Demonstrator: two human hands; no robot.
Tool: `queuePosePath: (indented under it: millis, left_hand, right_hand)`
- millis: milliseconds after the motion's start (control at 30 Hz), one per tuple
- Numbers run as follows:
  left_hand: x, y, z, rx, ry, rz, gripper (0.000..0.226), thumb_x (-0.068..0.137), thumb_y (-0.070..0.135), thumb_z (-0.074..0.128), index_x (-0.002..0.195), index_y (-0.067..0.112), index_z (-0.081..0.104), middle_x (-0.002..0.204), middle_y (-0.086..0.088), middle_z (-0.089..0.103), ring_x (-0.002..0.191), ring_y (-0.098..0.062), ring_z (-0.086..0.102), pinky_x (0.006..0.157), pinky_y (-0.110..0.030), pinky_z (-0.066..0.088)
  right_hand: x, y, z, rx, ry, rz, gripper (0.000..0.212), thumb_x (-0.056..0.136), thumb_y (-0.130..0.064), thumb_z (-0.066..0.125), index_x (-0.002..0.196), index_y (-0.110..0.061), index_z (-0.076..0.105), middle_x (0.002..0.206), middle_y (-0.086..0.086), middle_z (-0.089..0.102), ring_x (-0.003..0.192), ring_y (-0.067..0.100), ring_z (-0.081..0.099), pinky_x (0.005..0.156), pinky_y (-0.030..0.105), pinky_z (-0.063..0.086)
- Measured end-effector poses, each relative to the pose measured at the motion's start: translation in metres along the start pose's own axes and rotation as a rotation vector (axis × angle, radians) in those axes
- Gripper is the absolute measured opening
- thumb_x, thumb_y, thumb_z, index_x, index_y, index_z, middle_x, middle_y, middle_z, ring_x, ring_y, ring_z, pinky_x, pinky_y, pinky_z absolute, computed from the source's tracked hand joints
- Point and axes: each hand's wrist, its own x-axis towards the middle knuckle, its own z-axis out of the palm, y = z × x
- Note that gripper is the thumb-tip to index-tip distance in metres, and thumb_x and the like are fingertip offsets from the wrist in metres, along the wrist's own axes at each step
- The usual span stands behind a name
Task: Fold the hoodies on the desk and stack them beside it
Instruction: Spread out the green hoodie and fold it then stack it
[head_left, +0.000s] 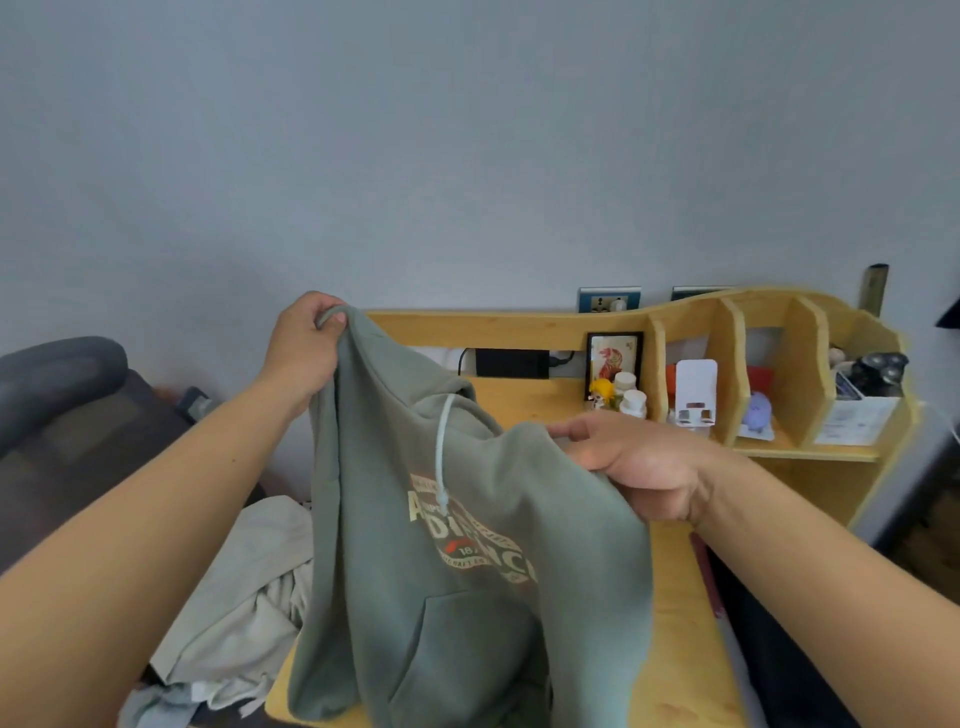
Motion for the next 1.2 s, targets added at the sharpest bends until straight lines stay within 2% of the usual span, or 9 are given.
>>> queuePosePath:
  millis: [167,267,433,633,800,933,1000,1100,1200]
  left_hand:
    - [0.000,-0.004,-0.013,0.119,-0.063,0.089,0.012,0.101,0.009,0.056,0.102,0.018,0.064,0.102,-0.004,0.065,0.097,-0.022,0.059,0.084,-0.030,0.042]
    - [-0.002,-0.009,-0.015,0.183,-0.120,0.099,0.011,0.101,0.010,0.056,0.105,0.014,0.066,0.103,-0.005,0.067,0.100,-0.025,0.061,0.087,-0.034,0.044]
    - [-0.009,0.006,-0.001,0.187,-0.157,0.153,0.014,0.102,0.008,0.055,0.108,0.017,0.064,0.103,-0.001,0.065,0.100,-0.020,0.059,0.085,-0.028,0.040]
    - [-0.013,0.007,-0.009,0.240,-0.109,0.223,0.019,0.101,0.008,0.057,0.111,0.013,0.072,0.107,-0.002,0.071,0.103,-0.019,0.062,0.086,-0.025,0.039]
    - [-0.009,0.021,-0.013,0.380,-0.012,0.421,0.019,0.105,0.024,0.052,0.113,0.017,0.068,0.099,-0.013,0.074,0.091,-0.037,0.068,0.078,-0.042,0.050]
    - [0.001,0.020,-0.030,0.517,0.031,0.410,0.029,0.102,0.034,0.043,0.108,0.016,0.065,0.093,-0.022,0.072,0.084,-0.045,0.068,0.068,-0.045,0.050]
    - [0.000,0.018,-0.032,0.335,0.000,0.316,0.022,0.105,0.029,0.047,0.100,0.020,0.066,0.092,-0.009,0.075,0.087,-0.038,0.069,0.073,-0.038,0.051]
    - [-0.022,0.048,-0.026,-0.354,-0.393,-0.107,0.017,0.096,0.029,0.065,0.103,0.016,0.072,0.091,0.010,0.078,0.081,-0.010,0.072,0.070,-0.016,0.055]
    - [-0.026,0.058,-0.037,-0.452,-0.672,-0.220,0.070,0.039,0.064,0.094,0.094,0.022,0.082,0.099,0.004,0.079,0.083,-0.004,0.074,0.066,-0.015,0.056]
  right_hand:
    - [-0.011,-0.023,-0.012,-0.769,0.540,-0.254,0.012,0.089,-0.027,0.070,0.091,-0.036,0.078,0.084,-0.017,0.073,0.083,0.001,0.065,0.072,0.015,0.047]
    - [-0.008,-0.019,-0.034,-1.116,0.904,-0.575,0.032,0.089,-0.029,0.058,0.058,-0.025,0.057,0.062,-0.009,0.055,0.061,0.012,0.051,0.052,0.024,0.035]
    - [-0.003,-0.018,-0.043,-1.512,1.012,-0.797,0.011,0.081,-0.014,0.049,0.073,-0.009,0.054,0.060,0.005,0.051,0.052,0.029,0.046,0.049,0.030,0.028]
    - [-0.021,-0.025,-0.077,-1.451,1.037,-0.463,0.021,0.096,-0.013,0.046,0.112,-0.014,0.060,0.081,0.014,0.069,0.072,0.043,0.062,0.058,0.045,0.049]
    - [-0.051,-0.060,-0.079,-1.127,1.330,-0.567,0.028,0.096,0.002,0.047,0.112,-0.011,0.065,0.099,0.015,0.070,0.091,0.042,0.063,0.065,0.041,0.045]
    - [-0.066,-0.089,-0.062,-0.588,0.315,-0.383,0.020,0.105,-0.010,0.050,0.107,-0.008,0.069,0.100,0.010,0.073,0.089,0.018,0.068,0.078,0.034,0.053]
    - [-0.067,-0.096,-0.076,-0.708,0.551,-0.377,0.026,0.104,-0.010,0.052,0.094,-0.023,0.072,0.091,0.003,0.072,0.079,0.015,0.065,0.074,0.035,0.048]
    - [-0.053,-0.081,-0.092,-1.150,1.420,-0.433,0.025,0.101,-0.010,0.048,0.111,-0.019,0.068,0.107,0.015,0.071,0.094,0.039,0.063,0.076,0.041,0.047]
    - [-0.045,-0.061,-0.094,-1.021,1.160,-0.370,0.019,0.105,-0.013,0.047,0.112,-0.011,0.064,0.103,0.009,0.065,0.094,0.031,0.058,0.068,0.028,0.030]
